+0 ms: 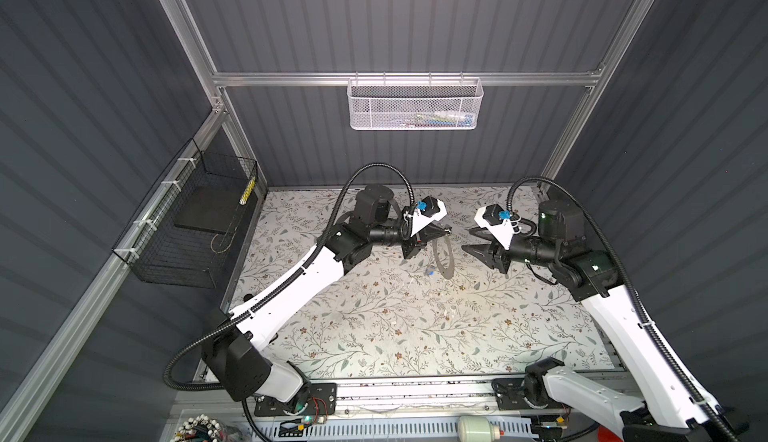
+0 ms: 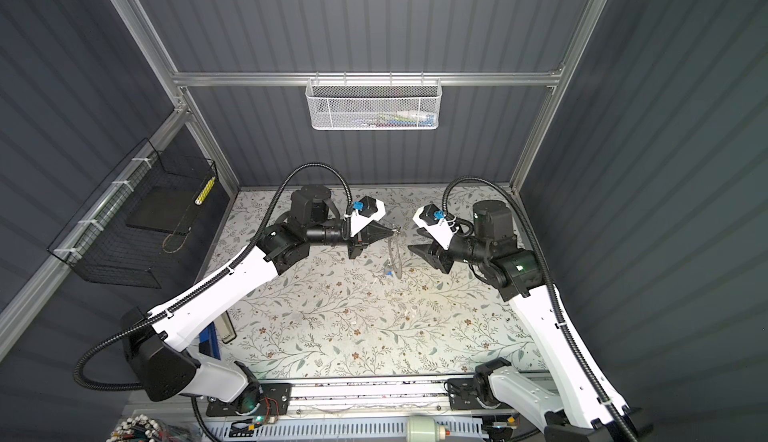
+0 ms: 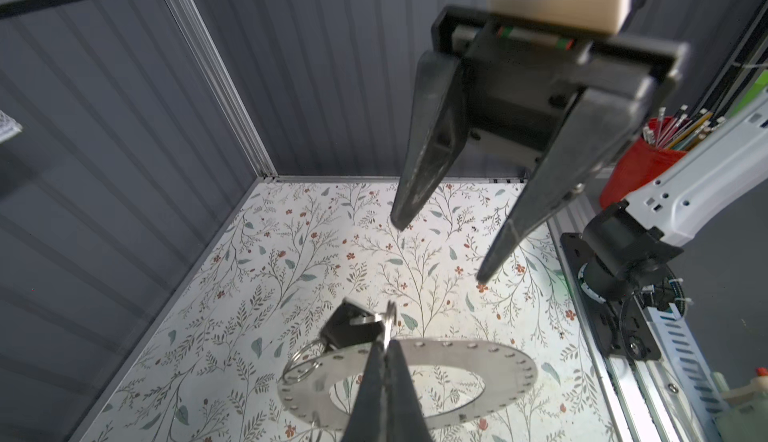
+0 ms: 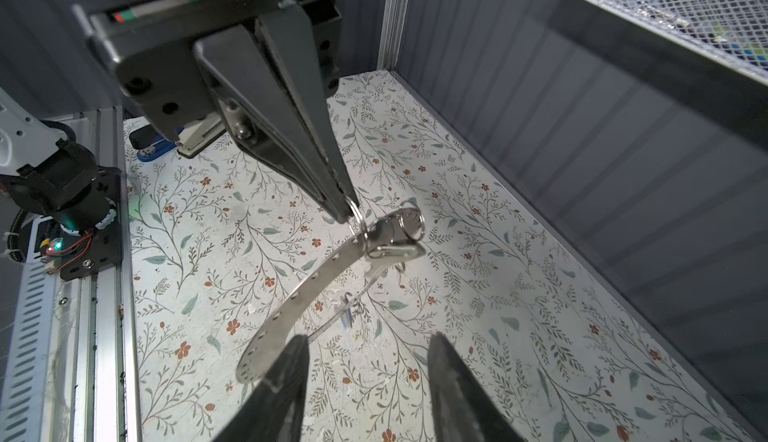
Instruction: Put the keys on the keyring
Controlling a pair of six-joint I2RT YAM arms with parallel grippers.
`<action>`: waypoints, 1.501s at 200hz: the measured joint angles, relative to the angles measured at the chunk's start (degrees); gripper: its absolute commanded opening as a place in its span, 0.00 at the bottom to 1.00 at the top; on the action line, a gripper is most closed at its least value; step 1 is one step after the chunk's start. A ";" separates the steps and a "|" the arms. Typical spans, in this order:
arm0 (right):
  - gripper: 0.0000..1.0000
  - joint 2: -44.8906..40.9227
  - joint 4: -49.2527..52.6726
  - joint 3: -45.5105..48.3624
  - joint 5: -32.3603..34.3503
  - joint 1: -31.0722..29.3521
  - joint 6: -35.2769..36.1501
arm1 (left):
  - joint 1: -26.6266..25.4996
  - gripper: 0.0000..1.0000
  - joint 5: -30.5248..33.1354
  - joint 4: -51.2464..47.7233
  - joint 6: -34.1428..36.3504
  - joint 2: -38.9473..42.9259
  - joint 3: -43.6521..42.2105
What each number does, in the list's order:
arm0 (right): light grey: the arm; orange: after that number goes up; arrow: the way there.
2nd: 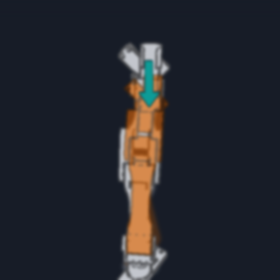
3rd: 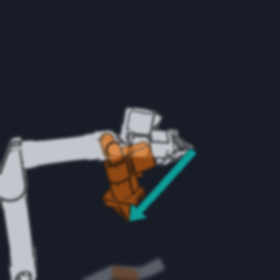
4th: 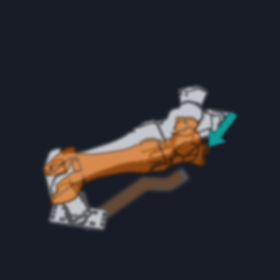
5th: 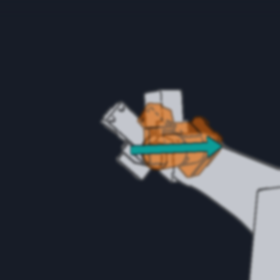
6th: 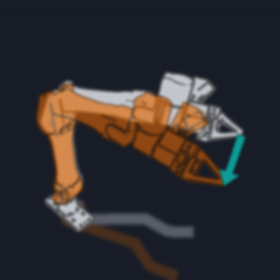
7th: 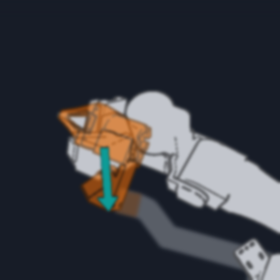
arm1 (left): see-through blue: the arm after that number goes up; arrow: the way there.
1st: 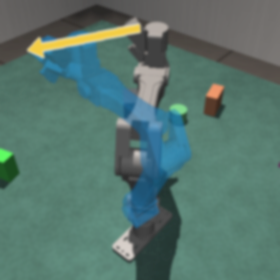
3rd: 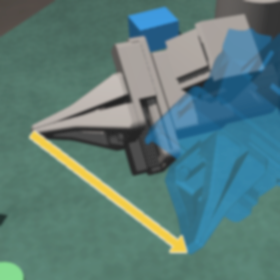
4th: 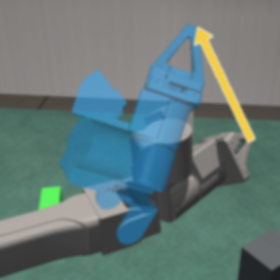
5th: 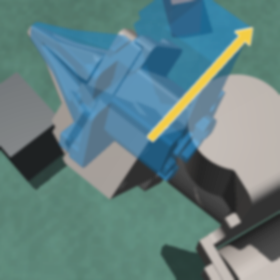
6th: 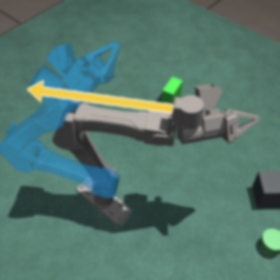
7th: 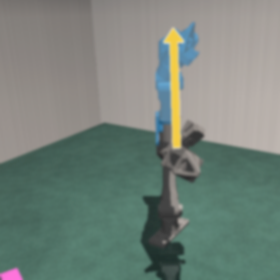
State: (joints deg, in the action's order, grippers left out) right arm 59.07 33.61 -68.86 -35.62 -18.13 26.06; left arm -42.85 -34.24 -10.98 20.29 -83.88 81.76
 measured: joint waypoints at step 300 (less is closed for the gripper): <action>0.00 5.92 -7.54 -0.46 -14.23 1.86 -1.57 | 0.15 0.00 -2.32 9.35 -1.62 0.15 -0.96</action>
State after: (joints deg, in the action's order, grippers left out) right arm 64.99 26.06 -69.32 -49.84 -16.27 24.49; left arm -42.70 -36.56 -1.63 18.68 -83.72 80.79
